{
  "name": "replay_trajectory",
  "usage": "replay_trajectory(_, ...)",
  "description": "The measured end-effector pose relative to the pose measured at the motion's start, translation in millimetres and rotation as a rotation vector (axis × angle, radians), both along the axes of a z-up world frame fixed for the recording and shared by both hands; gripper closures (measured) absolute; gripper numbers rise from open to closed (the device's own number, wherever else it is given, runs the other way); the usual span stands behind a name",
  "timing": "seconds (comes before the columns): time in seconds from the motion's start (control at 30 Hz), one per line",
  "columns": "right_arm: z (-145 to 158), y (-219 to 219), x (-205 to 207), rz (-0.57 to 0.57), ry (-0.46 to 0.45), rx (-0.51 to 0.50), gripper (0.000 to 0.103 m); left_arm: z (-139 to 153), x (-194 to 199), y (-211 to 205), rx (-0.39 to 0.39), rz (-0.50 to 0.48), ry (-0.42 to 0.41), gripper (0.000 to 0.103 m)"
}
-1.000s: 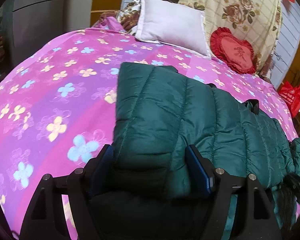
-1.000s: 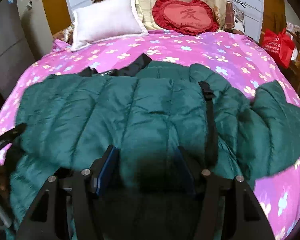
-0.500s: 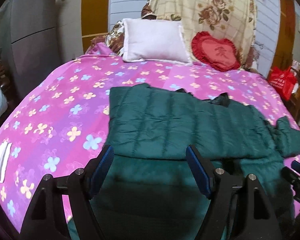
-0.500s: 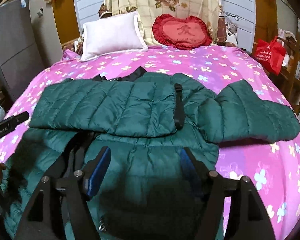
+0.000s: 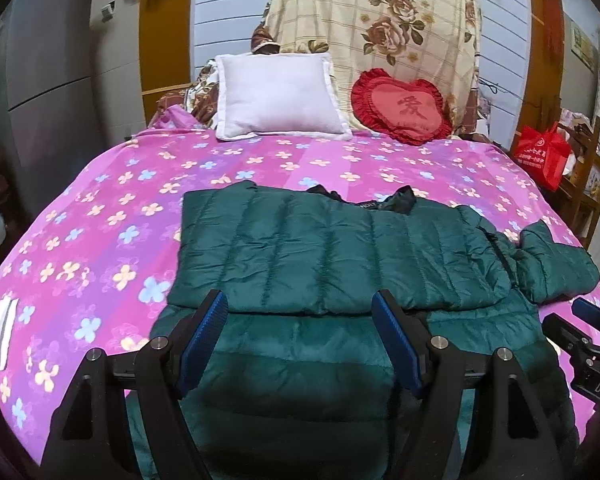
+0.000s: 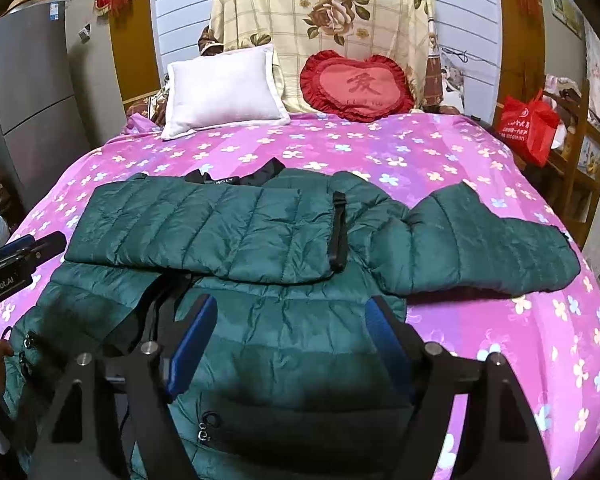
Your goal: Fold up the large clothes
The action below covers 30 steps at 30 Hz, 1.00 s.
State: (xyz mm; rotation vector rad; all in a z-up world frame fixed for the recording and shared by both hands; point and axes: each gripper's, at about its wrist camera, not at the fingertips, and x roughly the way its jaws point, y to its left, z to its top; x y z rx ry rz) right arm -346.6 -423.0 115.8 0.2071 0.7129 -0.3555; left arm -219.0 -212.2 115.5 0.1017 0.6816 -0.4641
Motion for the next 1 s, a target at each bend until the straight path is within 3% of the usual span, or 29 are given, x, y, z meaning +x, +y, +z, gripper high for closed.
replay_trajectory(0.3, -9.2, -7.0, 16.3, -0.027, 0.013, 0.013, 0.019, -13.3, 7.4, -16.8, 0.032, -0.03, -0.034, 0.046)
replay_trajectory(0.63, -29.5, -12.2, 52.8, -0.049, 0.056, 0.041, 0.019, -34.0, 36.8, -15.0, 0.019, -0.01, 0.046, 0.046)
replay_trajectory(1.0, -45.3, -18.7, 71.9, -0.05, 0.088, 0.058, 0.019, -45.5, 51.6, -11.6, 0.018, 0.015, 0.08, 0.046)
